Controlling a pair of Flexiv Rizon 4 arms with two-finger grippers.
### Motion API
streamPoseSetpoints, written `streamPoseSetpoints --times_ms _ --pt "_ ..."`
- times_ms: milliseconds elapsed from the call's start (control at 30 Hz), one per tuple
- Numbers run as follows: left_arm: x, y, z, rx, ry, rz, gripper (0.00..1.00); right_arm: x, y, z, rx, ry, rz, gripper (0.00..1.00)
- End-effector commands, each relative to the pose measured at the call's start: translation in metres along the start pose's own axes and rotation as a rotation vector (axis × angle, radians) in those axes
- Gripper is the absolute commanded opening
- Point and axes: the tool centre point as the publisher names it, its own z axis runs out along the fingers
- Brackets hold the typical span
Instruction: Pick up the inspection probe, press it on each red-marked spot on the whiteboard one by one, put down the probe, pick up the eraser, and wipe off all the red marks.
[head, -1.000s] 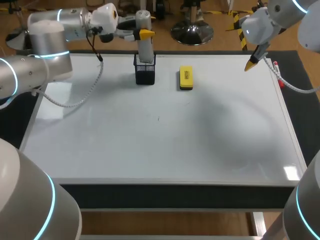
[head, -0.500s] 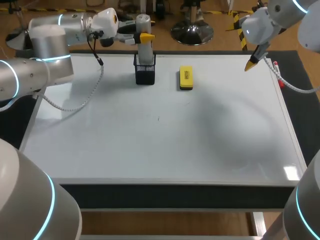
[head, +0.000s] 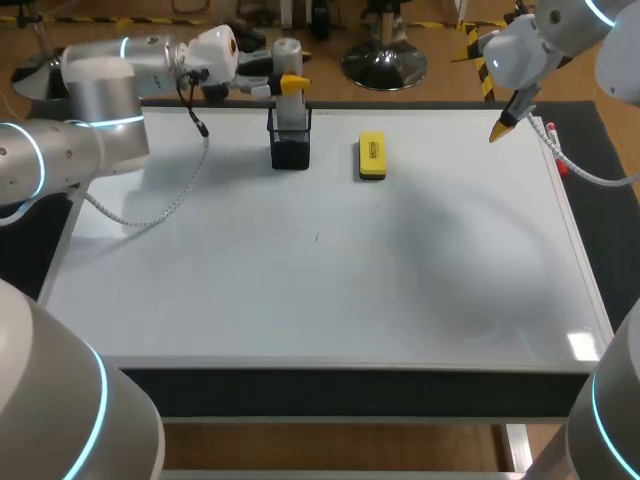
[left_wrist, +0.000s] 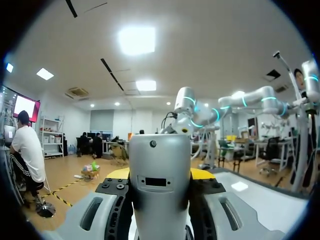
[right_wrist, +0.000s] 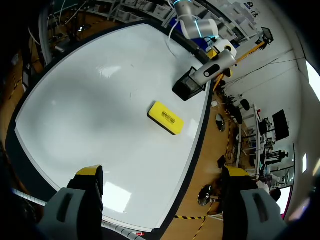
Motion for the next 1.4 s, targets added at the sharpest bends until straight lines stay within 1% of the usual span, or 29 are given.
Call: streamPoseSetpoints --times_ms 33,433,800,1400 --pt "-0.008 0.009 -0.001 0.006 0.020 0.000 0.00 -0.001 0.000 0.000 0.003 0.004 -0.001 1.00" --pt "-0.012 0.024 -0.010 0.005 0.018 -0.019 0.00 -0.001 0.000 0.000 0.003 0.004 -0.001 1.00" --pt "-0.013 0.038 -0.007 0.009 0.010 -0.044 0.00 -0.001 0.000 0.000 0.003 0.004 -0.001 1.00" --pt "-0.012 0.048 -0.006 0.002 0.007 -0.067 0.00 -0.001 0.000 0.000 0.003 0.004 -0.001 1.00"
